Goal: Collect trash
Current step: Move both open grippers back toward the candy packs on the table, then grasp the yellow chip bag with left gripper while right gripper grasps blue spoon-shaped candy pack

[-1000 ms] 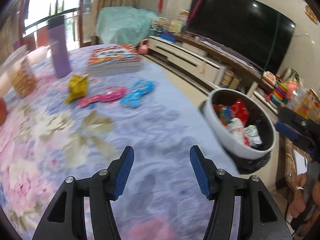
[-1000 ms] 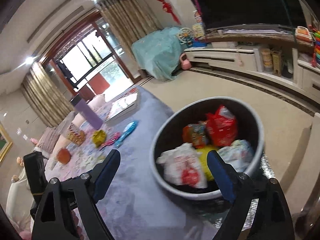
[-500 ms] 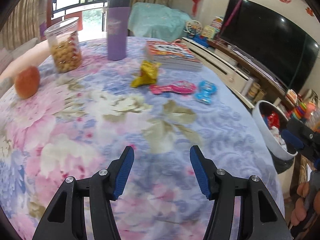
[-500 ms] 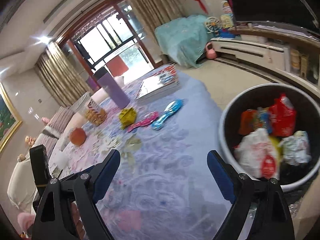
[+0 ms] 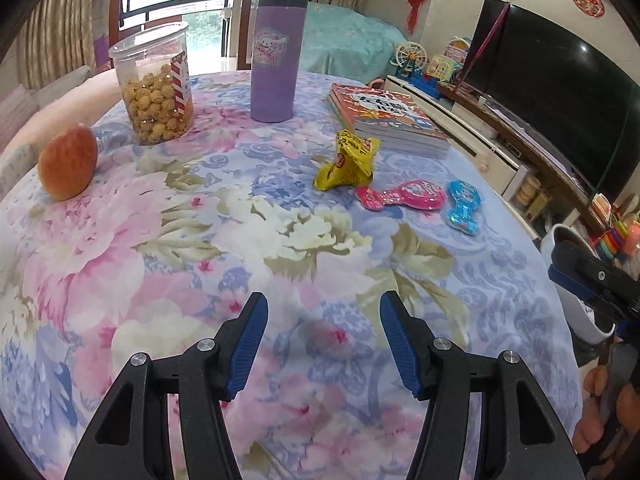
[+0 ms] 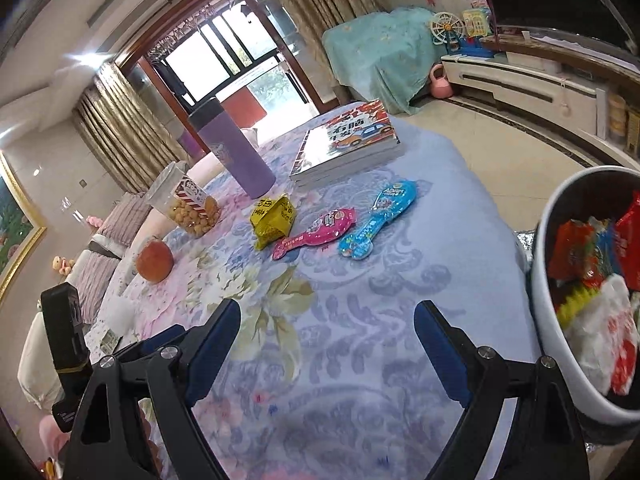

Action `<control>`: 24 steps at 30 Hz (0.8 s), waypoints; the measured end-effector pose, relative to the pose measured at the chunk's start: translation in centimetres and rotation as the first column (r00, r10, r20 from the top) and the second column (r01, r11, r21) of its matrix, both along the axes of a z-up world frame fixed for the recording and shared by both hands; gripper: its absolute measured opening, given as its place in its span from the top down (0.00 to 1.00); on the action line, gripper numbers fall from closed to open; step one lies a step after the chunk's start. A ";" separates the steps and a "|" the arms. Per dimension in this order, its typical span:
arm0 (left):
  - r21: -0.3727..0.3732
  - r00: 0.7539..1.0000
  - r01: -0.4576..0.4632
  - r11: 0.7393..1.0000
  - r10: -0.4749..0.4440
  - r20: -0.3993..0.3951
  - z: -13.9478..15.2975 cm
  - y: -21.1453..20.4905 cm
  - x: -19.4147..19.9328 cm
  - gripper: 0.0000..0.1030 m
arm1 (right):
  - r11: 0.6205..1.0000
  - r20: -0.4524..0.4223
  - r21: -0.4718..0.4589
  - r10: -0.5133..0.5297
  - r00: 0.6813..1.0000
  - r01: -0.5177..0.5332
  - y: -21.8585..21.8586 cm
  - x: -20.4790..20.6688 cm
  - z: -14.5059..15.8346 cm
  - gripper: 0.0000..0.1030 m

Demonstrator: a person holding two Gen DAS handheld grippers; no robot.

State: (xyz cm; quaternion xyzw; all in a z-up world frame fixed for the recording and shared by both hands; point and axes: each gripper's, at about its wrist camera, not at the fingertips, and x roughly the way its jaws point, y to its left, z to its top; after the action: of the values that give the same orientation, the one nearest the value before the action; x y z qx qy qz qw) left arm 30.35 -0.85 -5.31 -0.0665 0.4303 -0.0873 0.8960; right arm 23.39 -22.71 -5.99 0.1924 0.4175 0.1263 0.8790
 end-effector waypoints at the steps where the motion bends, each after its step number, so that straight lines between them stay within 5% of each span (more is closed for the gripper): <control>1: 0.000 1.000 -0.001 1.000 0.001 -0.003 -0.1 0.0 0.4 0.43 | 1.000 -0.001 -0.002 -0.001 1.000 0.001 0.1 0.4 -0.1 0.13; 15: -0.003 1.000 0.023 1.000 -0.023 -0.006 -1.3 -2.1 7.6 0.40 | 0.995 -0.023 -0.042 -0.094 0.995 0.093 -1.2 6.0 -2.3 0.16; 24: -0.001 1.000 0.019 1.000 -0.019 0.013 -1.8 -3.6 12.8 0.35 | 0.986 -0.061 -0.095 -0.145 0.988 0.139 -1.7 9.6 -4.1 0.34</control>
State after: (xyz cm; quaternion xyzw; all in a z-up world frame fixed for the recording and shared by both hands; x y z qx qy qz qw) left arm 43.16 -4.49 -7.12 -0.0623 0.4253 -0.0965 0.8978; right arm 32.94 -24.45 -10.09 0.1861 0.4377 0.0378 0.8788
